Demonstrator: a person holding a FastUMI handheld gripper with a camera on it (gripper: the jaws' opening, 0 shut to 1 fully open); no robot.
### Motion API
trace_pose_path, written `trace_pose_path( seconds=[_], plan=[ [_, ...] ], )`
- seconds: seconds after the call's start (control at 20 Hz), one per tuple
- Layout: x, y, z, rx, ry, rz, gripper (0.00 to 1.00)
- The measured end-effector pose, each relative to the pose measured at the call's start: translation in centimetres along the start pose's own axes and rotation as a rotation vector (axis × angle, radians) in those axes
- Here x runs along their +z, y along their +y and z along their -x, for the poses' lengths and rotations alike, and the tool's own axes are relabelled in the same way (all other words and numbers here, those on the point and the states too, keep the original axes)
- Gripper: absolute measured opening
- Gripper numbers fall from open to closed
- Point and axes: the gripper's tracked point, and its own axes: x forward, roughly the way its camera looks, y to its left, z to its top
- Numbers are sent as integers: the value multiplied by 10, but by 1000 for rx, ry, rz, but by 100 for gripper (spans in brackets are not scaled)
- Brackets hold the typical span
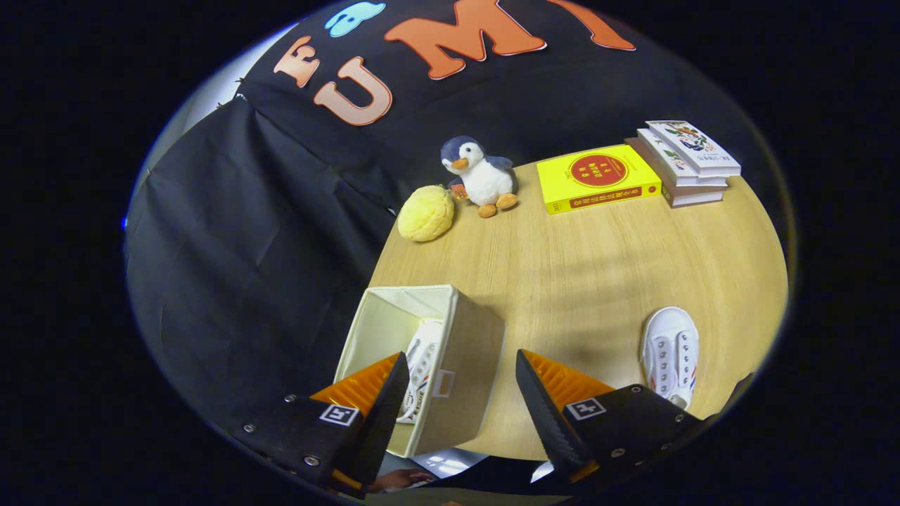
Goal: Open the storage box then place both shoes into the box .Put the left shoe in first, then the right shoe, with the right side of both shoes facing outward in a uniform manner.
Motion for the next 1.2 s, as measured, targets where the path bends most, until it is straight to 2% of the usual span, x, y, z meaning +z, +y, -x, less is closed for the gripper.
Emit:
trace_pose_path(
  seconds=[0.15, 0.35, 0.55, 0.65, 0.95, 1.2],
  plan=[
    [-9, -44, 14, -55, -9, 38, 96],
    [-31, -103, 30, -122, 23, -10, 96],
    [-59, -175, 47, -254, 55, 42, 97],
    [-70, -200, 53, -291, 80, 64, 97],
    [-104, -246, 46, -348, 157, 87, 95],
    [-118, -270, 35, -373, 211, 107, 90]
  ],
)
